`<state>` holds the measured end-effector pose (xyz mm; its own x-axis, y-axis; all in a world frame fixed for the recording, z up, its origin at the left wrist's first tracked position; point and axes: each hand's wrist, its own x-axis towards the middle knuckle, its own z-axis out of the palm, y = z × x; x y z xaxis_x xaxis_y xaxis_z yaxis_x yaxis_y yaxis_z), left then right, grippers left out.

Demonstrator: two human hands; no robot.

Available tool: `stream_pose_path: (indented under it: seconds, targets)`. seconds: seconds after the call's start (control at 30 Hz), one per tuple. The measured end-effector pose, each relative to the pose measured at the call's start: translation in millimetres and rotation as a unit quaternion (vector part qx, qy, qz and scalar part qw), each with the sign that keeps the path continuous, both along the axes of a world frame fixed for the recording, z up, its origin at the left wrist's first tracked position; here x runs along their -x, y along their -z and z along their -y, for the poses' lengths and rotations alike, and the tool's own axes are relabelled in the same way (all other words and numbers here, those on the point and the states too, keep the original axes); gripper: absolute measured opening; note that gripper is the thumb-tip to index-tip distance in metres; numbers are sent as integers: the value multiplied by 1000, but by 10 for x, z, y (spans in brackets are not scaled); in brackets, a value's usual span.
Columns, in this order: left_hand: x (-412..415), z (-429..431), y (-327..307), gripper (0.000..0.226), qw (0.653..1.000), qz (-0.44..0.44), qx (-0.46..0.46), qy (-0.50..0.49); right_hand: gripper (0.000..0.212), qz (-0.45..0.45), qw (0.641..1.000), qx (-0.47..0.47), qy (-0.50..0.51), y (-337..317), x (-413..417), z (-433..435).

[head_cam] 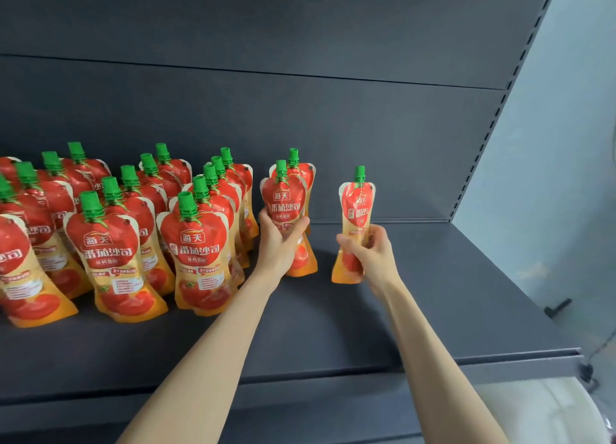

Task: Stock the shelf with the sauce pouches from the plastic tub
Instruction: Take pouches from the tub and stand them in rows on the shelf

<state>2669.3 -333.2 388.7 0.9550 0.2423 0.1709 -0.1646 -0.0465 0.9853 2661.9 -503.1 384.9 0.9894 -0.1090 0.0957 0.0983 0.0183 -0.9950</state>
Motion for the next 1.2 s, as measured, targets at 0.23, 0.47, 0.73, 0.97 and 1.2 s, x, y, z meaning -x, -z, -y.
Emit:
stream_pose_path:
  seconds: [0.23,0.47,0.73,0.97,1.2]
  targets:
    - [-76,-115,97,52,999,20,13,22,59,59,998,26,4,52,-107,-76]
    - [-102,-203,154,36,998,58,-3,4,26,51,998,2,-24,150,-105,103]
    - [-279,-175,106,36,998,52,-27,-31,33,65,998,5,-13,206,-119,58]
    - [-294,-200,232,41,995,32,-83,-56,35,66,997,19,-25,239,-123,57]
    - [-317,-175,266,38,991,46,-102,-79,34,71,997,22,-23,252,-121,52]
